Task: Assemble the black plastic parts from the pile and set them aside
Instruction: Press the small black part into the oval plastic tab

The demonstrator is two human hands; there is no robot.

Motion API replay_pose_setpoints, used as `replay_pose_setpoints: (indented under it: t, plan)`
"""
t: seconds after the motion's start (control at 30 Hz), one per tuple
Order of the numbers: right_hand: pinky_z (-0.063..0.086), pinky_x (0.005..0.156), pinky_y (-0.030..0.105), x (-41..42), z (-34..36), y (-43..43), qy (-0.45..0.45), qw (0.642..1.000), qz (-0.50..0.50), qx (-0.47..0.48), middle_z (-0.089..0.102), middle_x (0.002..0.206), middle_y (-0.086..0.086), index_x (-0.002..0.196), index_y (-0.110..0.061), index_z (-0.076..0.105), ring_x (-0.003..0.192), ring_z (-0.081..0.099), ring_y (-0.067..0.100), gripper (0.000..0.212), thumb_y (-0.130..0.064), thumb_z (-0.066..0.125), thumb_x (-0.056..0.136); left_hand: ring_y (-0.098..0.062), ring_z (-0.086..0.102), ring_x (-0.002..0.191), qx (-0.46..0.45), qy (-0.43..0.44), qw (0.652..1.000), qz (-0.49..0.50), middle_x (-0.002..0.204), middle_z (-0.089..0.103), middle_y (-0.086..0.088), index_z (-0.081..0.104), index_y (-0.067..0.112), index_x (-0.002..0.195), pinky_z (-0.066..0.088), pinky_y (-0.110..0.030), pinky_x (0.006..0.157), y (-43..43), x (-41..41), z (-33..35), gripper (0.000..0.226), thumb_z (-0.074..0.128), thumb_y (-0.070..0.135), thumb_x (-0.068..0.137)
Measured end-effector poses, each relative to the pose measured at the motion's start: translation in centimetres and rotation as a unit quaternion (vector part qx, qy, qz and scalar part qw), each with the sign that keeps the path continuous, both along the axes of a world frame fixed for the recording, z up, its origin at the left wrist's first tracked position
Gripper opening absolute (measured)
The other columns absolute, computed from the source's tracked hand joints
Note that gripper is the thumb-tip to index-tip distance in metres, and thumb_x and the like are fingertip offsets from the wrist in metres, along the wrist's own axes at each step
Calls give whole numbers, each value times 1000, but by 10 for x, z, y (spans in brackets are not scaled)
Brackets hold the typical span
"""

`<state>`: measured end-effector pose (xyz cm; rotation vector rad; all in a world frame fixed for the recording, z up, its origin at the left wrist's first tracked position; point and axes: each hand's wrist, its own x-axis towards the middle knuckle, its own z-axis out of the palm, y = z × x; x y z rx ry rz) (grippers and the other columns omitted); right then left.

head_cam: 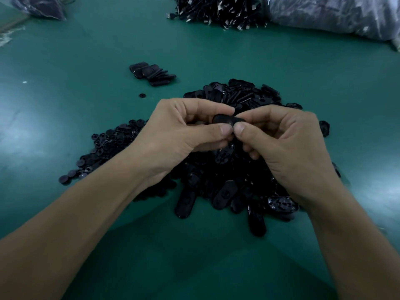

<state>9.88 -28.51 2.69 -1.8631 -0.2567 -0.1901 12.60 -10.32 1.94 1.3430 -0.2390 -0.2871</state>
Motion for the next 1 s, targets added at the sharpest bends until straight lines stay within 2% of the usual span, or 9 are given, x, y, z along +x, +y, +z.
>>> replay_pose_setpoints:
  t: [0.37,0.43,0.67,1.0]
  plan:
    - [49,56,15,0,-1,-1,-9,999,-8,-41,72,69,-10,83,-29,72,59,65,5,15,-15,76,87,-17,74,71,52,-42,997,24,83,75,-14,77,15,95,59,-22,68,-3,-3,-3,24,77,12,71]
    - [49,55,16,0,-2,1,-7,999,-21,-32,71,67,-8,82,-27,72,57,64,4,15,-14,76,87,-16,74,72,52,-47,997,23,82,76,-11,76,15,95,59,-21,68,-4,-3,-3,23,76,12,72]
    - [46,52,13,0,-1,5,-3,999,-30,-25,69,62,-13,78,-25,71,54,61,1,18,-10,75,86,-15,75,74,75,-67,995,6,82,77,-8,74,12,96,59,-21,69,-2,-1,-2,17,71,0,86]
    - [45,52,11,0,-4,3,-17,998,-29,-59,70,62,-16,78,-29,73,55,63,0,20,-11,76,86,-19,75,72,134,-104,986,11,79,76,-7,74,14,90,59,-23,66,-1,0,-5,9,74,6,86]
